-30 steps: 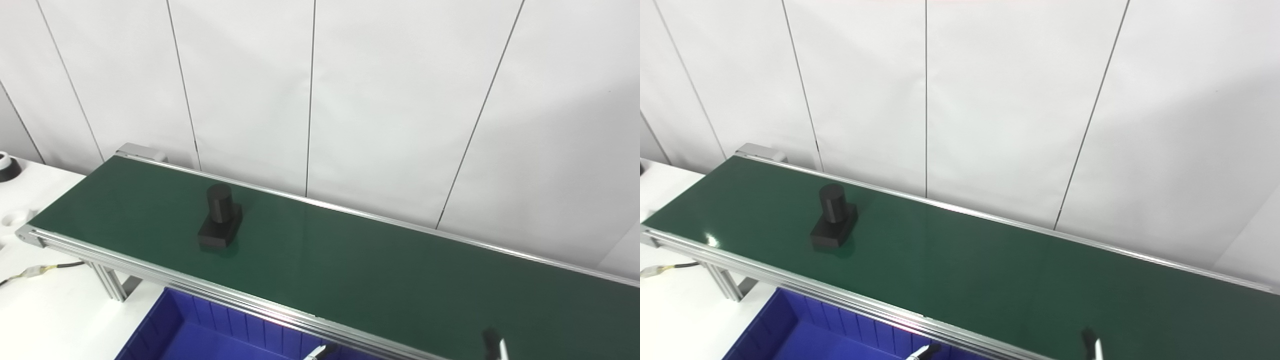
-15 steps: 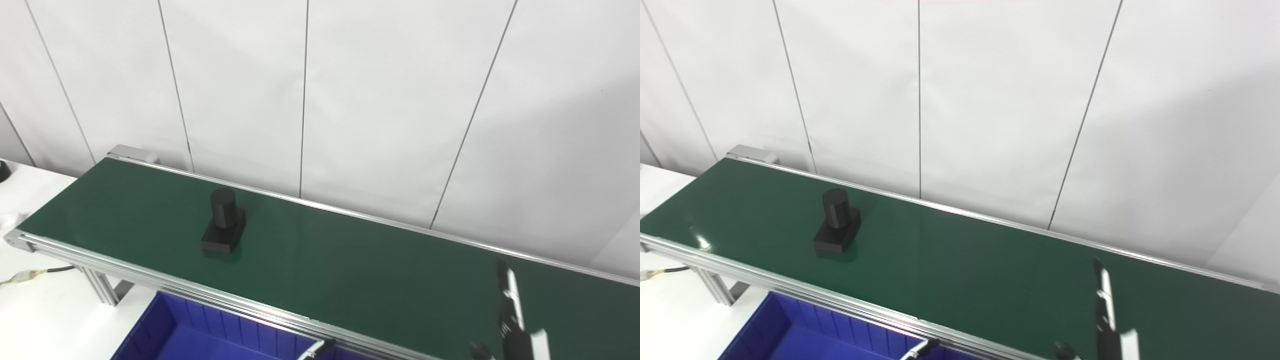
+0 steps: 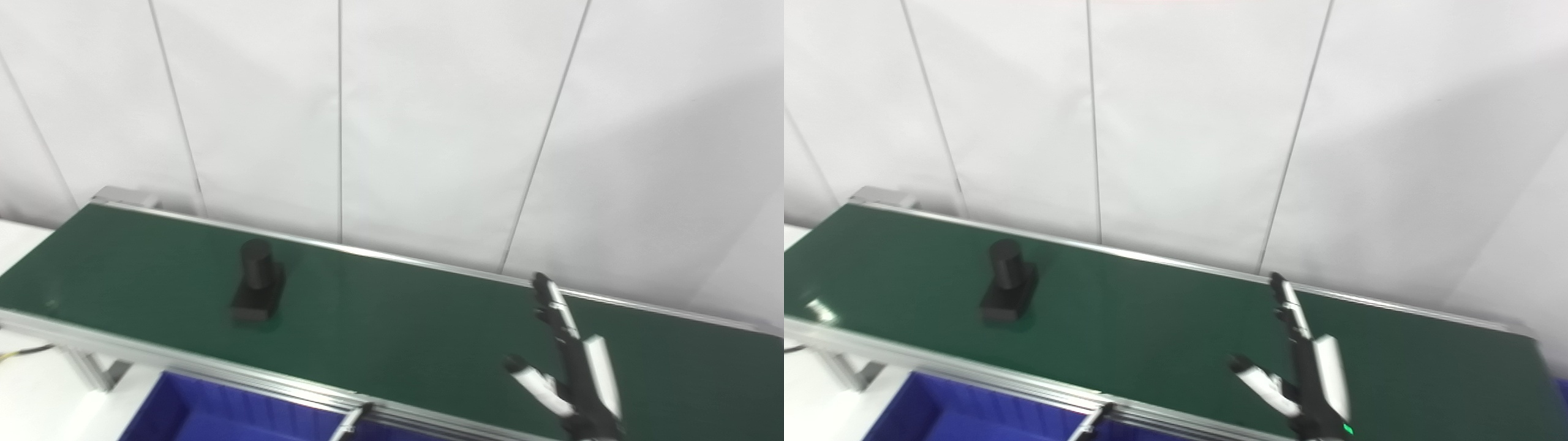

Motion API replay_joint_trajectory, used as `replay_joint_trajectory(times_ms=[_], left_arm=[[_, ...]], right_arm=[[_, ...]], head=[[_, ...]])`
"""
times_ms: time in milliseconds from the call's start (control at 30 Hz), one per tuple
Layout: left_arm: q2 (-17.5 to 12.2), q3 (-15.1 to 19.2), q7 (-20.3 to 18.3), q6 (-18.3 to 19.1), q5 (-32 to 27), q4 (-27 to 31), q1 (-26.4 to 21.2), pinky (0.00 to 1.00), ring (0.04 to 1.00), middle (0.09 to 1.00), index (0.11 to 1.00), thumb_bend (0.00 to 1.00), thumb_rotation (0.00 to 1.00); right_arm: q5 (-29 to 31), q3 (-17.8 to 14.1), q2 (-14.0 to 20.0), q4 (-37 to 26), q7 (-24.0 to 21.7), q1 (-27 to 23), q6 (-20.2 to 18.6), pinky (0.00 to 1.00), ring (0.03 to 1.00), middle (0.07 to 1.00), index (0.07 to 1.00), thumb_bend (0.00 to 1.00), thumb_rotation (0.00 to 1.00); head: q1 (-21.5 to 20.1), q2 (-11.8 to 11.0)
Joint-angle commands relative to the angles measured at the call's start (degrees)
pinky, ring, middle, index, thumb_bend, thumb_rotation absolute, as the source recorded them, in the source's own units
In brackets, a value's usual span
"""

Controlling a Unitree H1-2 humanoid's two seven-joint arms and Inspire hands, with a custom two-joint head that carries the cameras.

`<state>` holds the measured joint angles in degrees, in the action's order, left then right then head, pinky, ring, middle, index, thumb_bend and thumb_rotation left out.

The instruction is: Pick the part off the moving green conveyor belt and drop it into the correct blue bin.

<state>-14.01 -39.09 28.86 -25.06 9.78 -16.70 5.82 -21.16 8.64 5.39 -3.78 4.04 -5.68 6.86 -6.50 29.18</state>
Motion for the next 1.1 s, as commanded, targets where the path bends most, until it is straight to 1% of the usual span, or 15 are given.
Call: replay_joint_trajectory(times_ms=[0, 33, 100, 267, 400, 567, 733, 867, 1000, 1067], left_arm=[[-0.29, 0.70, -0.52, -1.86, -0.30, 1.51, -0.46, 0.98, 0.996, 1.000, 0.966, 0.70, 0.92], [-0.34, 0.80, -0.49, -1.86, -0.03, 1.56, -0.46, 0.98, 0.996, 1.000, 0.967, 0.70, 0.92], [-0.36, 1.09, -1.07, -1.86, -0.33, 1.87, -0.35, 0.98, 0.999, 1.000, 0.973, 0.71, 0.94], [-0.24, 2.36, -2.78, -1.86, -1.13, 2.55, 0.11, 0.99, 1.000, 1.000, 0.983, 0.75, 0.99], [-0.29, 3.02, -3.44, -1.86, -1.33, 2.69, 0.26, 1.00, 1.000, 1.000, 0.985, 0.75, 1.00], [-0.70, 3.81, -5.49, -1.86, -1.70, 3.54, 0.82, 1.00, 1.000, 1.000, 0.995, 0.77, 1.00], [-0.88, 4.31, -6.26, -1.86, -1.75, 4.38, 1.56, 1.00, 1.000, 1.000, 0.988, 0.74, 1.00], [-1.24, 4.46, -7.07, -1.86, -2.04, 5.15, 2.04, 1.00, 1.000, 1.000, 0.988, 0.74, 1.00], [-1.31, 4.59, -7.13, -1.86, -2.16, 5.86, 2.57, 1.00, 1.000, 1.000, 0.986, 0.74, 1.00], [-0.98, 5.14, -8.14, -1.86, -3.40, 6.56, 3.29, 1.00, 1.000, 1.000, 0.984, 0.73, 1.00]], right_arm=[[0.05, -0.17, -0.96, -0.51, -0.39, -3.00, -1.26, 0.87, 0.948, 0.975, 0.984, 0.80, 0.85], [-0.08, -0.16, -1.15, -0.12, -0.46, -3.71, -1.73, 0.87, 0.947, 0.975, 0.985, 0.80, 0.85], [-0.71, 0.00, -1.35, 0.65, -0.33, -5.02, -2.14, 0.86, 0.943, 0.974, 0.983, 0.80, 0.85], [-2.45, 0.68, -2.03, 1.94, -0.59, -8.46, -4.70, 0.85, 0.923, 0.968, 0.981, 0.81, 0.84], [-3.34, 1.21, -2.70, 4.05, -0.78, -11.21, -5.99, 0.83, 0.909, 0.963, 0.985, 0.82, 0.83], [-4.84, 1.88, -3.30, 6.81, -0.87, -14.25, -7.50, 0.86, 0.928, 0.960, 0.986, 0.82, 0.81], [-6.07, 2.70, -3.69, 8.16, -1.16, -16.14, -9.51, 0.85, 0.925, 0.955, 0.984, 0.83, 0.81], [-6.78, 3.56, -4.30, 9.23, -1.62, -17.95, -11.58, 0.85, 0.930, 0.963, 0.987, 0.84, 0.82], [-7.13, 4.31, -4.62, 11.94, -1.50, -20.23, -11.68, 0.85, 0.928, 0.960, 0.993, 0.87, 0.82], [-7.59, 4.81, -4.80, 13.62, -1.26, -21.43, -11.50, 0.84, 0.925, 0.962, 0.996, 0.87, 0.83]], head=[[-0.34, 0.33], [-1.08, 0.98], [-1.85, 1.41], [-4.37, 2.12], [-5.86, 2.48], [-6.50, 3.07], [-6.89, 3.36], [-6.86, 3.84], [-6.67, 4.25], [-6.54, 4.53]])
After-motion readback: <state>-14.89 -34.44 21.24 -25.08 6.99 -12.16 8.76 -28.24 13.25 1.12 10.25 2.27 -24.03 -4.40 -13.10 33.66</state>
